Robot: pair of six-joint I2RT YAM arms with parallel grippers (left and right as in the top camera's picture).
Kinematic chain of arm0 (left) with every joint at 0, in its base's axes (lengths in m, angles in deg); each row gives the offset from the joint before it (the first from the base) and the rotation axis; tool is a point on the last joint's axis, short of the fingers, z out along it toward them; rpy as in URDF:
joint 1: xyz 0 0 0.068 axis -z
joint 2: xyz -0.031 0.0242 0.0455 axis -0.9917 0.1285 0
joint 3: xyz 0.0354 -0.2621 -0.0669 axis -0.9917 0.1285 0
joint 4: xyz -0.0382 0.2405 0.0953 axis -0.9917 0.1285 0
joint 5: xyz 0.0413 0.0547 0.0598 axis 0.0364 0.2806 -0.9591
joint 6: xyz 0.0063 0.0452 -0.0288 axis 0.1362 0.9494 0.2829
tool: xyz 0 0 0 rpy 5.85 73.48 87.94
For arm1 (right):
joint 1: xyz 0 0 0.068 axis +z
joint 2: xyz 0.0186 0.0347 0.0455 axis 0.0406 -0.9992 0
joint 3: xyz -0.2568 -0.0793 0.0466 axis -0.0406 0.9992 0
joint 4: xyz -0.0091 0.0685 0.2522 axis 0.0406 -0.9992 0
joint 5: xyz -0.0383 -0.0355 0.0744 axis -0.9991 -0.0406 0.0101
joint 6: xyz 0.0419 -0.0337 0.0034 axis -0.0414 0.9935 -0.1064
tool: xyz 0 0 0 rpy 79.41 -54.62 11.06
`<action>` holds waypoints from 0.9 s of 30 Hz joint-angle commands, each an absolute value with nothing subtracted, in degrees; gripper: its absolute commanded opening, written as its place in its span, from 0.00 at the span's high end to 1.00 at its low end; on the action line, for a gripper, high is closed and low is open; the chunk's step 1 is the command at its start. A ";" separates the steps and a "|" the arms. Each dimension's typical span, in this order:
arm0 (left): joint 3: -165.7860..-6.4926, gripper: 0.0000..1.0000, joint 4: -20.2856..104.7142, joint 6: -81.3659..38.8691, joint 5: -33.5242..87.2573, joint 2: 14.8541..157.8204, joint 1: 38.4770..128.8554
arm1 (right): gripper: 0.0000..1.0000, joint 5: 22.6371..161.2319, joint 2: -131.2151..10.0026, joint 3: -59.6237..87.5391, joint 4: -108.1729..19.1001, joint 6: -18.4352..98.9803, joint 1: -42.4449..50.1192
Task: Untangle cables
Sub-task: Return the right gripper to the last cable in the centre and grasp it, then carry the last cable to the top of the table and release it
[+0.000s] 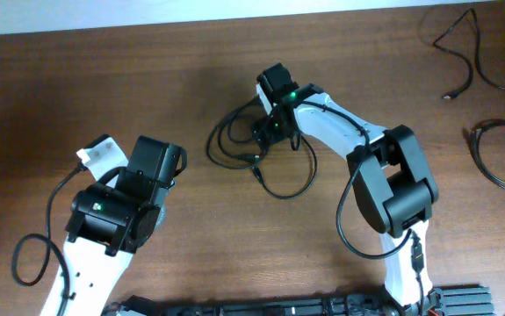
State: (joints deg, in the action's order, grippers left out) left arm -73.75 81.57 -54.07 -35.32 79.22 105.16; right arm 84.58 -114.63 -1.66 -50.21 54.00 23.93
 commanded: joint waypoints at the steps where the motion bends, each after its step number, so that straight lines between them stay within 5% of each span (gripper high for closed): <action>1: -73.46 0.01 81.68 -54.83 -36.52 78.74 105.29 | 0.76 86.22 -118.21 -1.40 -52.02 53.93 24.24; 2: -73.46 0.01 81.68 -54.83 -36.52 78.74 105.29 | 0.96 85.28 -118.19 -1.46 -51.91 53.91 24.22; 10: -73.46 0.01 81.70 -54.83 -36.52 78.74 105.29 | 0.96 79.12 -116.83 -29.31 -66.38 59.94 9.62; 21: -73.46 0.01 81.70 -54.83 -36.52 78.74 105.29 | 0.96 87.12 -127.65 -33.02 -45.09 59.92 -13.70; 23: -73.46 0.01 81.68 -54.83 -36.52 78.74 105.29 | 0.75 87.12 -131.94 -33.02 -46.65 59.77 -14.03; 24: -73.46 0.01 81.70 -54.83 -36.52 78.74 105.29 | 0.09 87.12 -132.70 -33.02 -47.78 59.77 -14.03; 27: -73.46 0.01 81.70 -54.83 -36.52 78.74 105.29 | 0.02 86.90 -129.03 -33.26 -50.62 59.75 -13.99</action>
State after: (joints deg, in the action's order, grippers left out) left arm -73.64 81.70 -54.07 -35.32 79.18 105.16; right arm 86.39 -133.62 -32.30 -49.51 60.07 -14.23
